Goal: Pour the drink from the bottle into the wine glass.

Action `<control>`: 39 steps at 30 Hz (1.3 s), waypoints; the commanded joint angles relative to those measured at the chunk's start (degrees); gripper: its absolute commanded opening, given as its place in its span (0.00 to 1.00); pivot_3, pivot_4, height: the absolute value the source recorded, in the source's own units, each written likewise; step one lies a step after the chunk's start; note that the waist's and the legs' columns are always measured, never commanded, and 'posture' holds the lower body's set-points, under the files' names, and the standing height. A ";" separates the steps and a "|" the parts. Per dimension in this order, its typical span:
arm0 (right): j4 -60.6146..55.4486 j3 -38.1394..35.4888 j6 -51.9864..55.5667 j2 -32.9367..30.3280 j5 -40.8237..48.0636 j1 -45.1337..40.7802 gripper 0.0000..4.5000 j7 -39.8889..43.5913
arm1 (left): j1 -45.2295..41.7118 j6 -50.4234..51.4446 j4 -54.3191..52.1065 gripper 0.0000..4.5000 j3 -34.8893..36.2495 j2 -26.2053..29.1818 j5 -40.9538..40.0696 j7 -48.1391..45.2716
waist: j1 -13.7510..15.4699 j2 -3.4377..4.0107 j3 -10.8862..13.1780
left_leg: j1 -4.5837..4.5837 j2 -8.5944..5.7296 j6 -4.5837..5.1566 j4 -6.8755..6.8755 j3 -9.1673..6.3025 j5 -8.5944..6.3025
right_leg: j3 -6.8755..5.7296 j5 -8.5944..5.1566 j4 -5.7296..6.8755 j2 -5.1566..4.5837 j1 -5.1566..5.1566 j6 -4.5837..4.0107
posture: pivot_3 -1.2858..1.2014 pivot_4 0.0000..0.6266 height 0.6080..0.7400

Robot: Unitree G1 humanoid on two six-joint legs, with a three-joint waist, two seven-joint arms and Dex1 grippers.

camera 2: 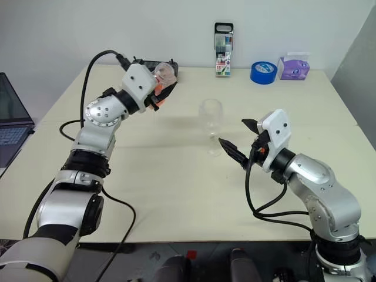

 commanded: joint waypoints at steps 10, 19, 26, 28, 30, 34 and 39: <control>2.05 2.88 -8.58 5.12 -6.97 1.65 1.00 -4.65 | -9.55 -18.53 10.54 0.42 -9.35 -0.32 17.68 15.93 | 0.18 0.00 0.01 | -0.06 0.00 0.00 -0.01 0.02 0.00 | -0.05 0.00 0.00 0.07 -0.04 0.00 | 0.52 0.24 1.00; 0.05 3.79 -7.81 5.15 -6.42 1.76 1.00 -4.64 | -14.27 -23.83 16.12 0.42 -16.15 -0.84 27.44 24.98 | 0.15 0.00 0.01 | -0.04 0.00 0.00 -0.01 0.07 0.00 | -0.08 0.00 0.03 0.09 -0.03 0.01 | 0.52 0.24 1.00; -0.41 4.03 -7.19 5.36 -6.35 1.26 1.00 -5.28 | -17.50 -24.33 18.64 0.42 -19.73 -0.66 33.17 32.43 | 0.14 0.00 0.01 | -0.05 0.00 0.00 0.00 0.15 0.00 | -0.07 -0.01 0.03 0.09 -0.03 0.01 | 0.52 0.24 1.00; -0.39 4.05 -7.01 5.37 -6.35 1.10 1.00 -5.42 | -18.27 -24.40 19.38 0.42 -20.61 -0.52 34.45 33.96 | 0.14 0.00 0.01 | -0.04 0.00 0.00 0.00 0.15 0.00 | -0.08 -0.01 0.04 0.09 -0.03 0.01 | 0.52 0.24 1.00; -0.39 4.20 -6.78 5.29 -6.41 0.87 1.00 -5.47 | -18.79 -24.90 19.83 0.41 -21.44 -0.34 35.37 34.86 | 0.14 0.00 0.01 | -0.04 0.00 0.00 0.00 0.15 0.00 | -0.08 -0.01 0.04 0.09 -0.03 0.01 | 0.52 0.24 1.00; -0.39 4.34 -6.53 5.29 -6.36 0.59 1.00 -5.67 | -19.61 -25.55 20.32 0.41 -22.88 0.14 37.11 36.15 | 0.14 0.00 0.01 | -0.04 0.00 0.00 0.00 0.17 0.00 | -0.07 -0.01 0.04 0.09 -0.03 0.01 | 0.52 0.24 1.00; 0.10 4.48 -6.56 5.31 -6.33 0.43 1.00 -5.84 | -19.88 -26.05 20.96 0.41 -24.12 0.64 38.26 36.91 | 0.14 0.00 0.01 | -0.04 0.00 0.00 0.01 0.17 0.00 | -0.08 0.00 0.05 0.09 -0.03 0.01 | 0.52 0.24 1.00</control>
